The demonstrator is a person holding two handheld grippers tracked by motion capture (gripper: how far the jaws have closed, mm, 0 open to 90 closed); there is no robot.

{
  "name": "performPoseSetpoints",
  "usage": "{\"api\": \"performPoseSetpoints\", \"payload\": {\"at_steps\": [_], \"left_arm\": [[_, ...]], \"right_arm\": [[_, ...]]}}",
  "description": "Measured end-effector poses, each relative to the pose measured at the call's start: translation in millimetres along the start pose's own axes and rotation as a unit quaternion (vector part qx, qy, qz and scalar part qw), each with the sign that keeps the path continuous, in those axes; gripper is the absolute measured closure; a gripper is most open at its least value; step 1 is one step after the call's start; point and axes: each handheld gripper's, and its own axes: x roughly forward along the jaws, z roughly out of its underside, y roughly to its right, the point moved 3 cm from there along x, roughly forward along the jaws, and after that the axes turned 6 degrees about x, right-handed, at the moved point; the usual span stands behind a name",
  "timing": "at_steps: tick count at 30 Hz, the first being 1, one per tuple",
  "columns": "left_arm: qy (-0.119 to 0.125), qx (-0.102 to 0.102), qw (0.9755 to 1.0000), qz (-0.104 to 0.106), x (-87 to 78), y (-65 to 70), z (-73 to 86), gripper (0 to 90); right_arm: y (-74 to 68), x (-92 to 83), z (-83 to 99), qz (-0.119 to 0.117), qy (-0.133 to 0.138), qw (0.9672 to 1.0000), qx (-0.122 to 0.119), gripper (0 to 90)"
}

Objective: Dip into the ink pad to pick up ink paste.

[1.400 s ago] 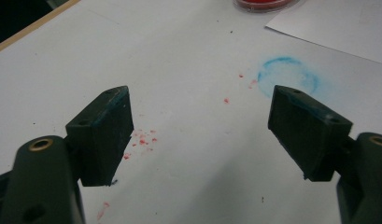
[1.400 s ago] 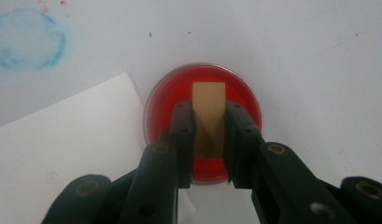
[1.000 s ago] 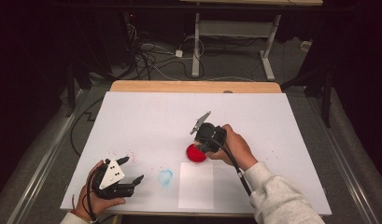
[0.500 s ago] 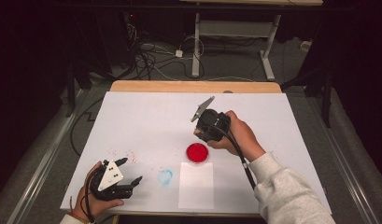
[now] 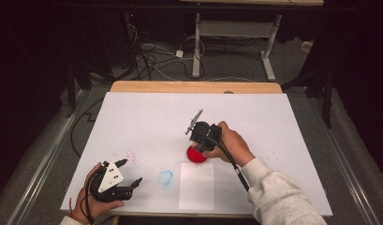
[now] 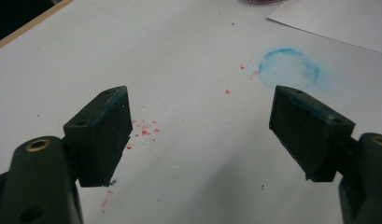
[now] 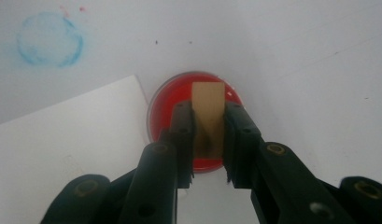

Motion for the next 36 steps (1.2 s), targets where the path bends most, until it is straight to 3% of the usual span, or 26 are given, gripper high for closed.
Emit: {"api": "performPoseSetpoints", "payload": {"at_steps": [15, 30, 36], "left_arm": [[-0.001, 0.0, 1.0, -0.001, -0.1, -0.2, 0.5, 20.5], [-0.003, 0.002, 1.0, 0.001, 1.1, 1.0, 0.1, 20.5], [-0.004, 0.001, 1.0, 0.0, 1.8, 1.0, -0.5, 20.5]], "right_arm": [[-5.1, 30.9, 7.7, -0.009, -0.042, 0.999, -0.009, 76.0], [-4.1, 36.2, 10.6, -0.016, -0.04, 0.9991, -0.004, 76.2], [-6.6, 36.8, 12.1, -0.004, -0.034, 0.9994, 0.003, 76.3]]}}
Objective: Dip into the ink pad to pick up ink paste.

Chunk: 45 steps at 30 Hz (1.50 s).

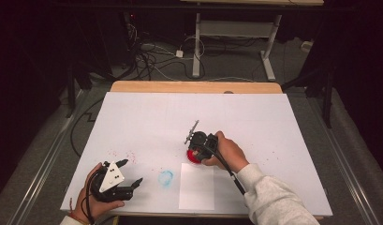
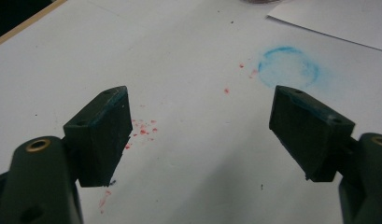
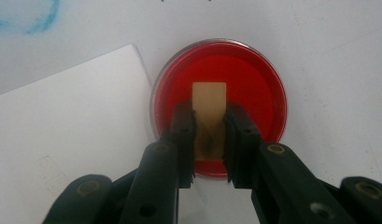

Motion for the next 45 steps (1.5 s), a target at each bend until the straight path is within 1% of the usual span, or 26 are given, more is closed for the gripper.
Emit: {"api": "performPoseSetpoints", "payload": {"at_steps": [3, 9, 12, 13, 14, 18, 21, 24, 26, 29, 30, 31, 34, 37, 39, 44, 45], "left_arm": [[-0.001, 0.002, 1.0, 0.002, 0.4, 0.5, -0.6, 20.5], [0.0, 0.002, 1.0, 0.002, 1.4, 0.6, -1.1, 20.5], [0.0, 0.003, 1.0, 0.001, 1.4, 0.6, -1.5, 20.5], [0.0, 0.003, 1.0, 0.002, 1.4, 0.6, -1.4, 20.5], [0.0, 0.002, 1.0, 0.003, 1.4, 0.5, -1.3, 20.5], [0.0, 0.003, 1.0, 0.001, 1.4, -0.3, -1.0, 20.5], [0.0, 0.0, 1.0, 0.002, 1.5, -1.3, 0.0, 20.5], [0.002, -0.004, 1.0, 0.002, 2.1, -2.7, 0.7, 20.5], [0.004, -0.006, 1.0, 0.002, 2.3, -4.0, 1.0, 20.5], [0.007, -0.002, 1.0, 0.0, 1.9, -5.7, 1.5, 20.5], [0.005, -0.008, 1.0, 0.001, 1.3, -5.0, 1.7, 20.5], [0.009, -0.003, 1.0, -0.001, 0.7, -5.9, 1.1, 20.5], [0.01, 0.0, 1.0, -0.001, 0.0, -5.6, 0.6, 20.5], [0.009, -0.001, 1.0, 0.0, 0.4, -5.3, 0.6, 20.5], [0.008, -0.009, 0.9999, 0.003, 0.9, -4.6, 0.9, 20.5], [0.005, -0.009, 0.9999, 0.004, 1.0, -5.0, 1.4, 20.5], [0.006, -0.008, 0.9999, 0.003, 0.7, -4.6, 1.6, 20.5]], "right_arm": [[0.2, 0.1, -1.0, -0.002, -0.005, 1.0, -0.001, 76.3], [-1.8, 0.4, -2.2, 0.006, -0.011, 0.9999, -0.007, 76.2], [-0.4, 0.6, -3.0, 0.002, -0.014, 0.9998, -0.011, 76.2], [-0.3, 0.6, -3.0, 0.0, -0.014, 0.9999, -0.007, 76.2], [0.5, 0.3, -3.0, -0.001, -0.017, 0.9998, -0.009, 76.1], [0.3, 0.5, -1.7, -0.002, -0.009, 0.9999, -0.007, 76.1], [1.2, 0.8, -0.4, -0.008, -0.004, 1.0, -0.004, 76.1], [0.9, 0.8, -0.3, -0.004, -0.001, 1.0, -0.006, 76.1], [0.8, 1.3, 0.1, -0.007, 0.003, 1.0, -0.003, 76.1], [1.2, 0.8, 0.6, -0.005, 0.003, 1.0, -0.003, 76.1], [1.0, 0.8, 0.5, -0.005, 0.002, 1.0, -0.004, 76.1], [1.0, 0.8, 0.3, -0.005, 0.001, 1.0, -0.004, 76.1], [1.1, 1.0, 0.3, -0.005, 0.001, 1.0, -0.003, 76.1], [1.6, 0.5, 0.6, -0.005, -0.001, 1.0, -0.003, 76.0], [1.1, 0.9, 0.4, -0.005, 0.0, 1.0, -0.004, 76.1], [0.4, 1.3, 0.5, -0.003, 0.005, 1.0, -0.005, 76.1], [0.2, 0.5, 0.8, -0.002, 0.001, 1.0, -0.005, 76.0]]}}
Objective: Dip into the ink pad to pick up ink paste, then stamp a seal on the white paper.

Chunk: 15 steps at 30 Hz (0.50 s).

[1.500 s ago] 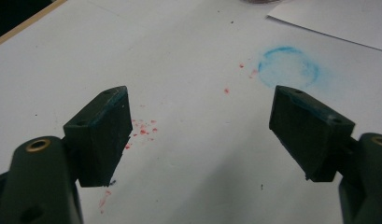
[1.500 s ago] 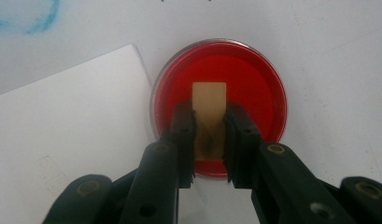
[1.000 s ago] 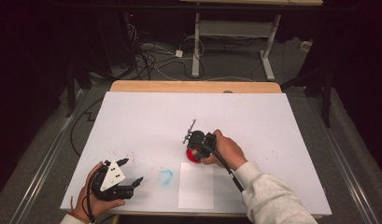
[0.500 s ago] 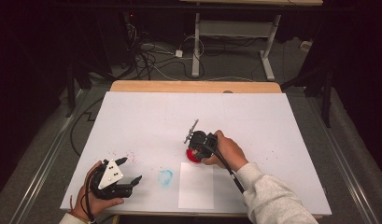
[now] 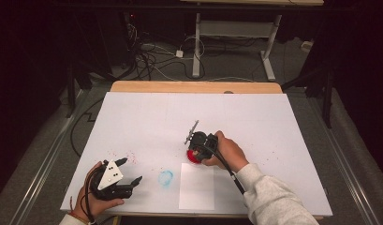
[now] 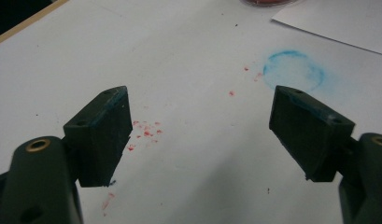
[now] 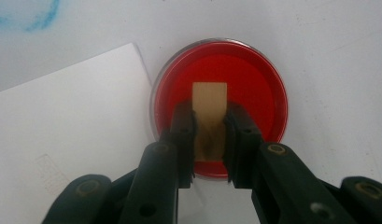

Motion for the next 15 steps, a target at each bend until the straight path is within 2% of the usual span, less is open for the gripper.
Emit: {"api": "performPoseSetpoints", "payload": {"at_steps": [1, 7, 11, 13, 14, 15], "left_arm": [[0.003, 0.006, 1.0, -0.002, -0.1, -0.4, -0.2, 20.5], [0.004, 0.004, 1.0, -0.005, -0.7, -1.8, -0.6, 20.5], [0.001, 0.005, 1.0, -0.003, 0.2, -1.3, 0.8, 20.5], [-0.003, 0.007, 1.0, -0.002, -0.4, -0.3, 1.3, 20.5], [-0.003, 0.001, 1.0, -0.001, -1.3, 1.0, 1.5, 20.5], [0.003, 0.005, 1.0, -0.003, -2.3, 0.4, 1.0, 20.5]], "right_arm": [[-0.2, 0.0, 0.3, 0.0, 0.003, 1.0, 0.0, 76.0], [0.0, -5.0, 1.1, 0.001, 0.02, 0.9998, 0.003, 76.0], [3.3, -17.5, -1.5, 0.004, 0.042, 0.9991, 0.004, 76.0], [4.0, -27.1, -2.6, 0.003, 0.047, 0.9989, 0.0, 75.9], [4.1, -32.4, -3.8, 0.007, 0.058, 0.9983, 0.0, 76.0], [4.7, -39.0, -5.1, 0.009, 0.061, 0.9981, -0.001, 75.9]]}}
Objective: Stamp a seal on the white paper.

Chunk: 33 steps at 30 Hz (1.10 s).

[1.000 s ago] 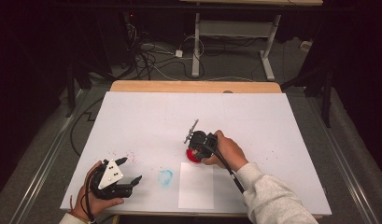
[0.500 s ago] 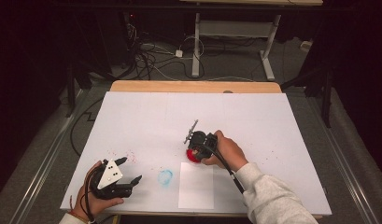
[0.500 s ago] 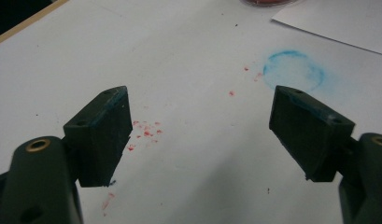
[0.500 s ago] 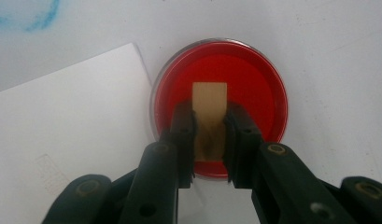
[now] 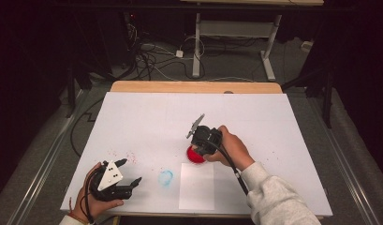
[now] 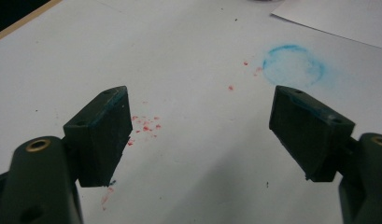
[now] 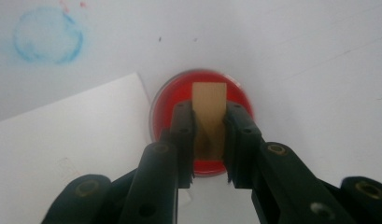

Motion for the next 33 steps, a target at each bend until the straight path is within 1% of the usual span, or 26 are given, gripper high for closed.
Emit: {"api": "performPoseSetpoints", "payload": {"at_steps": [1, 2, 3, 4, 5, 6, 8, 9, 11, 13, 14, 15, 16, 18, 21, 26, 27, 29, 32, 33], "left_arm": [[-0.002, -0.004, 1.0, 0.0, -0.8, 0.3, 0.1, 20.5], [0.001, 0.001, 1.0, -0.004, -1.0, -1.2, -0.4, 20.5], [-0.001, 0.003, 1.0, -0.005, -1.5, -2.3, -0.5, 20.5], [0.0, 0.002, 1.0, -0.006, -1.3, -2.4, -0.7, 20.5], [0.0, 0.004, 1.0, -0.007, -1.2, -2.3, -1.0, 20.5], [0.001, 0.003, 1.0, -0.007, -0.9, -2.0, -1.2, 20.5], [-0.003, 0.006, 1.0, -0.005, 0.2, -1.5, -1.2, 20.5], [-0.007, 0.002, 1.0, -0.002, 0.7, -0.1, -0.6, 20.5], [-0.008, 0.002, 1.0, 0.0, 0.7, 0.3, -0.4, 20.5], [-0.007, 0.001, 1.0, 0.0, 0.3, 0.6, -0.1, 20.5], [-0.004, 0.006, 1.0, -0.003, 0.0, -0.2, -0.5, 20.3], [-0.004, 0.007, 1.0, -0.003, -0.5, -0.1, -0.7, 19.9], [-0.003, 0.001, 1.0, 0.001, -1.3, 1.1, -0.5, 19.5], [-0.002, 0.004, 1.0, -0.001, -2.3, 1.1, -1.1, 19.4], [-0.005, 0.003, 1.0, -0.001, -2.0, 0.8, -1.1, 19.5], [-0.005, 0.0, 1.0, -0.001, -1.4, 1.0, -0.6, 19.4], [-0.005, 0.0, 1.0, -0.002, -1.4, 0.8, -0.5, 19.5], [-0.005, -0.001, 1.0, -0.001, -1.3, 0.7, -0.2, 19.5], [-0.006, -0.001, 1.0, -0.001, -0.9, 0.5, -0.1, 19.4], [-0.004, 0.005, 1.0, -0.003, -0.5, -0.1, -0.5, 19.4]], "right_arm": [[0.7, -6.3, -2.0, 0.001, 0.004, 1.0, -0.002, 75.9], [1.5, -12.9, -4.3, 0.001, 0.013, 0.9999, -0.002, 75.9], [3.1, -20.2, -6.6, 0.006, 0.019, 0.9998, -0.004, 75.9], [4.8, -27.1, -8.9, 0.009, 0.025, 0.9996, -0.008, 75.9], [6.3, -34.2, -11.2, 0.016, 0.035, 0.9993, -0.005, 75.9], [7.1, -41.1, -13.2, 0.023, 0.043, 0.9988, 0.002, 75.9], [8.7, -51.7, -16.5, 0.029, 0.053, 0.9982, 0.002, 75.9], [8.9, -56.1, -17.6, 0.03, 0.056, 0.998, 0.005, 75.9], [9.7, -62.8, -19.8, 0.033, 0.054, 0.998, -0.002, 75.9], [10.4, -68.9, -22.3, 0.041, 0.059, 0.9974, -0.001, 75.9], [10.6, -71.5, -23.7, 0.043, 0.063, 0.9971, 0.001, 75.9], [10.7, -73.3, -24.5, 0.045, 0.062, 0.9971, -0.002, 75.9], [10.2, -73.5, -25.5, 0.044, 0.062, 0.9971, -0.003, 75.9], [8.7, -70.6, -26.0, 0.039, 0.057, 0.9976, -0.008, 75.9], [5.4, -59.7, -24.1, 0.032, 0.037, 0.9987, -0.013, 75.9], [2.1, -27.3, -15.8, 0.014, 0.0, 0.9998, -0.016, 75.9], [1.8, -20.4, -13.7, 0.014, -0.012, 0.9996, -0.02, 75.9], [1.4, -8.2, -9.4, 0.01, -0.029, 0.9994, -0.017, 75.9], [1.4, 5.4, -4.4, 0.004, -0.044, 0.9989, -0.013, 75.9], [0.8, 9.5, -3.0, 0.001, -0.048, 0.9988, -0.012, 75.9]]}}
